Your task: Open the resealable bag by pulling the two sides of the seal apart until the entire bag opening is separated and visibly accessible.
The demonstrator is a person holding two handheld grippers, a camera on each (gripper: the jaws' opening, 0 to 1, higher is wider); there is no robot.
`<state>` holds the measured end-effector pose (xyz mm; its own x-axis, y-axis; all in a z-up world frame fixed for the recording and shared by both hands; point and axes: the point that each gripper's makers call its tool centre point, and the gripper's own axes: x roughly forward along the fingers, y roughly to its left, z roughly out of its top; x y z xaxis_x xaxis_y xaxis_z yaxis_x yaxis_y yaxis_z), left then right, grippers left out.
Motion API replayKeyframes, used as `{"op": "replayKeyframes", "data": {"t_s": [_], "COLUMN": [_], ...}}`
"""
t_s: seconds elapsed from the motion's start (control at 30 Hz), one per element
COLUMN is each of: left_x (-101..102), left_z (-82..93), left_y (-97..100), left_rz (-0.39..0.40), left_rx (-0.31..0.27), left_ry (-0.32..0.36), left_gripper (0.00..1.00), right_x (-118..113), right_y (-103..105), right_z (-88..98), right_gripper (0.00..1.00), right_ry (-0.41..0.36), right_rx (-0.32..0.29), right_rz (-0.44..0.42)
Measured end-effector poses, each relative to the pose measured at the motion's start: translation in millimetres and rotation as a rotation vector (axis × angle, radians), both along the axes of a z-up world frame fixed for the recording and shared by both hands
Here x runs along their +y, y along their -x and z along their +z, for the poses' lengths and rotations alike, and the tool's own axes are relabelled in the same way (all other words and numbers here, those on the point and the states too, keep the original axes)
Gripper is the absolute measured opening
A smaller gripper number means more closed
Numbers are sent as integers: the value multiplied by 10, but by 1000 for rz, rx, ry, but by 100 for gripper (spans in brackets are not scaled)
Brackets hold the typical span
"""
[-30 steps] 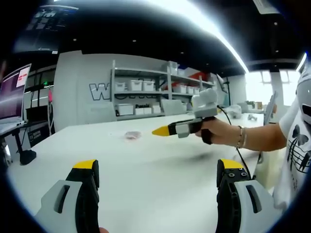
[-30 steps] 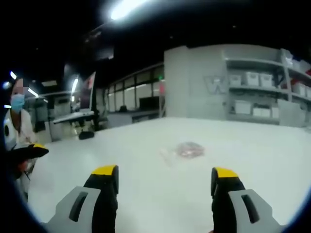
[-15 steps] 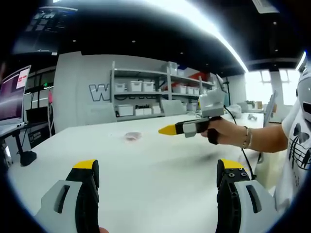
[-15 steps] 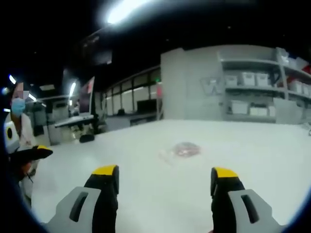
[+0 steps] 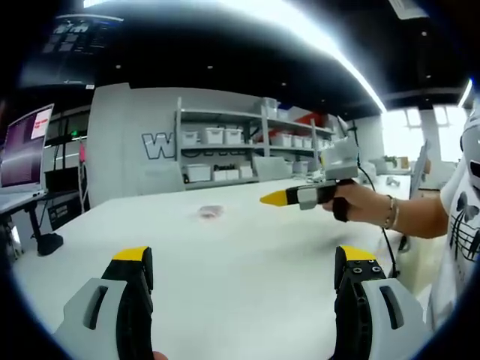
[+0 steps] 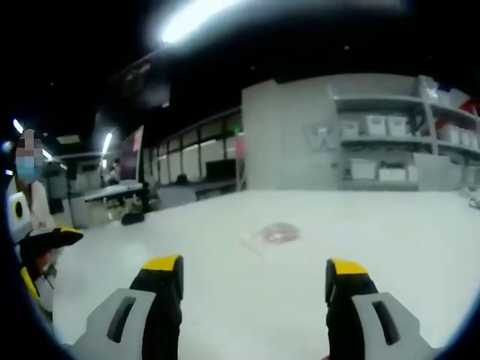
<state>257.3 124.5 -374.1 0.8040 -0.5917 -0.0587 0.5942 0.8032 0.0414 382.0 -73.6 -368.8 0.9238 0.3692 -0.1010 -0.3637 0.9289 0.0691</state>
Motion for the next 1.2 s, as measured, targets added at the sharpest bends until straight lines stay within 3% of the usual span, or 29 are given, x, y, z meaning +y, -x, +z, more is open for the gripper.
{"op": "replayKeyframes", "data": {"t_s": [0.4, 0.67, 1.2], "left_x": [68, 84, 70], "left_z": [62, -2, 39], "left_y": [11, 17, -20], "left_rz": [16, 24, 42], "left_rx": [-39, -30, -43], "left_ry": [9, 11, -8], "left_gripper": [100, 100, 100], "right_x": [-59, -167, -322], "right_y": [228, 382, 562], "right_z": [103, 67, 109], "right_gripper": [79, 79, 79], "right_ry": [-36, -22, -41], "right_rx": [-41, -50, -68], "right_rz": [-21, -43, -76]}}
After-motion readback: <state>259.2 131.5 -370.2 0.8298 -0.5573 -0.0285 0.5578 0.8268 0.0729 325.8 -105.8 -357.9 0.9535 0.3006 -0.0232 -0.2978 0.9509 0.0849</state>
